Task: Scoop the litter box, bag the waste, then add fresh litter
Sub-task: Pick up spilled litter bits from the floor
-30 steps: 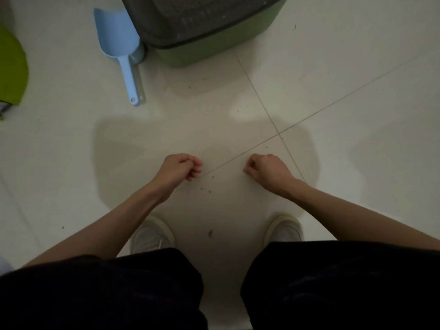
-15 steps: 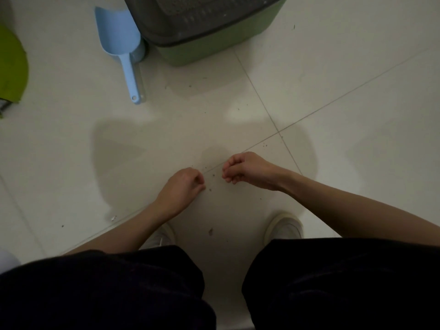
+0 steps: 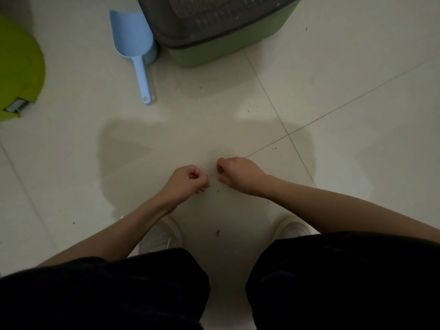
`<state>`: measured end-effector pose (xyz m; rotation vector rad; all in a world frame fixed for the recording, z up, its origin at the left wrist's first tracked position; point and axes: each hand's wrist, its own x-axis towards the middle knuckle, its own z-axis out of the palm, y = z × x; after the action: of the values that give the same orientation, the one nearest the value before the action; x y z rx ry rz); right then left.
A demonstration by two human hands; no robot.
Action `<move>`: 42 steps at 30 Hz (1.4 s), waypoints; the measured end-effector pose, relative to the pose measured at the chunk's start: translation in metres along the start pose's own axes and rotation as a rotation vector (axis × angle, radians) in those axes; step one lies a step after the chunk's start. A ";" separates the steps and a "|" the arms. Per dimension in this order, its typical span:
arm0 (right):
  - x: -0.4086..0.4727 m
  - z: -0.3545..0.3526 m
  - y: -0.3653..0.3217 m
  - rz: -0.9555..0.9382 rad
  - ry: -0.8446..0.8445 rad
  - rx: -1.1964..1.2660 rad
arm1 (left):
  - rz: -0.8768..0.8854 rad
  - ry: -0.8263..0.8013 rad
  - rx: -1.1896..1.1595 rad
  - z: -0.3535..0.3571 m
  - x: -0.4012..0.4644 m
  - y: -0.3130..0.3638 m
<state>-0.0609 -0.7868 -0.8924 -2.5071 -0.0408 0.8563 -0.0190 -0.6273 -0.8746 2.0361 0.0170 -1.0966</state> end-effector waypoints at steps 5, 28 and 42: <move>0.002 0.002 0.002 -0.031 -0.027 -0.042 | 0.050 0.025 -0.093 -0.005 -0.003 0.012; -0.048 -0.038 0.094 0.705 0.509 1.472 | 0.305 -0.062 0.571 0.031 0.006 -0.005; -0.041 -0.028 0.090 0.537 0.406 0.392 | -0.141 0.152 -0.363 0.016 0.018 0.017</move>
<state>-0.0888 -0.8855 -0.8913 -2.2807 0.8788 0.4597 -0.0134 -0.6549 -0.8812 1.8019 0.4132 -0.9419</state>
